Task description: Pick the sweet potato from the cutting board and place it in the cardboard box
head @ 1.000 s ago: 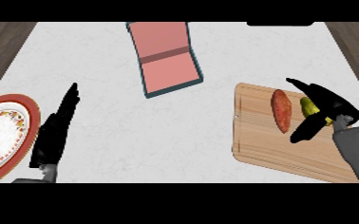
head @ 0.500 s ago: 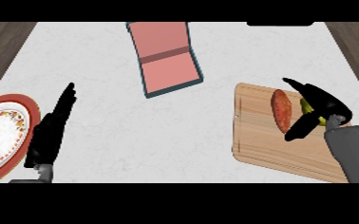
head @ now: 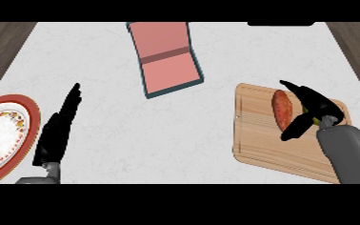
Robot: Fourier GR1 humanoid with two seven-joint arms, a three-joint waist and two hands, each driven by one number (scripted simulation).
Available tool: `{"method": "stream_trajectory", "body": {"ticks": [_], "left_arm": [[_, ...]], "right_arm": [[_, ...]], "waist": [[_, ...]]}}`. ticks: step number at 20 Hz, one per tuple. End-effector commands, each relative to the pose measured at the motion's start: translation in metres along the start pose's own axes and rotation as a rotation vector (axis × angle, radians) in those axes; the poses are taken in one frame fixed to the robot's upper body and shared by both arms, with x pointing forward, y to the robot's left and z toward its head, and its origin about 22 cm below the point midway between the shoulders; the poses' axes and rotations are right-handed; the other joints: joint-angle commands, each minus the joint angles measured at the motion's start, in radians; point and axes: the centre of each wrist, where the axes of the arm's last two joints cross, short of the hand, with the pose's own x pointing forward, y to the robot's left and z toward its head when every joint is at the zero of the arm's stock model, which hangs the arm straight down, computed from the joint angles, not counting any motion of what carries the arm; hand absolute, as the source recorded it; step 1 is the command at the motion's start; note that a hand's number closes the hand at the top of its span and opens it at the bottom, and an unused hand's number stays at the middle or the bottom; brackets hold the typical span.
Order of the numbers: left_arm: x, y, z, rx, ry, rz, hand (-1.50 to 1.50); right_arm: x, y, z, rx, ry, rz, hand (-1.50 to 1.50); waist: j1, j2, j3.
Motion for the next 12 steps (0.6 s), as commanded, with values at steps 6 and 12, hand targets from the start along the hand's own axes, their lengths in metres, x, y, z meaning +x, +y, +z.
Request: {"method": "stream_trajectory", "body": {"ticks": [6, 12], "left_arm": [[-0.002, 0.012, 0.015, 0.018, -0.005, -0.003, 0.00], [0.014, 0.007, 0.011, 0.001, -0.018, -0.003, 0.00]], "right_arm": [[-0.003, 0.008, 0.005, 0.025, 0.012, 0.015, -1.50], [-0.005, 0.014, -0.007, -0.033, -0.024, 0.070, 1.50]], "waist": [[-0.001, -0.001, 0.000], [0.000, -0.001, 0.000]]}}
